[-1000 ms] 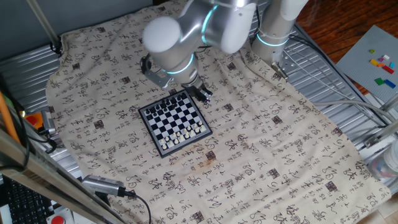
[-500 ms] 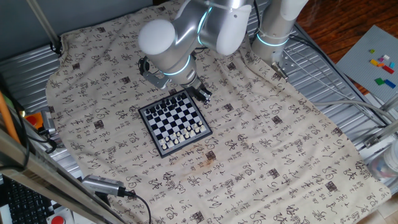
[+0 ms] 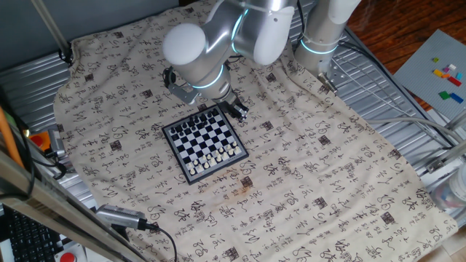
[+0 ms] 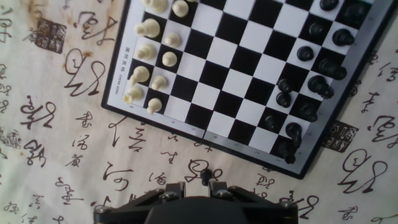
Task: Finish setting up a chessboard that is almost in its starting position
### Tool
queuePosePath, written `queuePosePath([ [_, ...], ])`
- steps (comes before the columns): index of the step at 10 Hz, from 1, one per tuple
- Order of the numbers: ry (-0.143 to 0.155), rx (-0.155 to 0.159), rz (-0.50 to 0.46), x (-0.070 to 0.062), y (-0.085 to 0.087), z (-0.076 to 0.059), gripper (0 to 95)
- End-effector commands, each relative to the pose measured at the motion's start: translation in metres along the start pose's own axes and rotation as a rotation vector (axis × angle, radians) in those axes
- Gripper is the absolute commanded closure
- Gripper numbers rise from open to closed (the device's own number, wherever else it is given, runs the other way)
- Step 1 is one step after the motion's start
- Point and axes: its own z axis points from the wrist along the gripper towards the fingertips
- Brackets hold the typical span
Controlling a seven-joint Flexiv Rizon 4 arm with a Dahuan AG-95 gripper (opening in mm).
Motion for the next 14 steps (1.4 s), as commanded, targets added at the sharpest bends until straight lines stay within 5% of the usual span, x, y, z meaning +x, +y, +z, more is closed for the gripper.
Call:
queuePosePath([
  [1, -0.001, 0.0, 0.005, 0.002, 0.0, 0.004, 76.0],
  [14, 0.001, 0.008, -0.007, -0.005, -0.008, 0.029, 76.0],
])
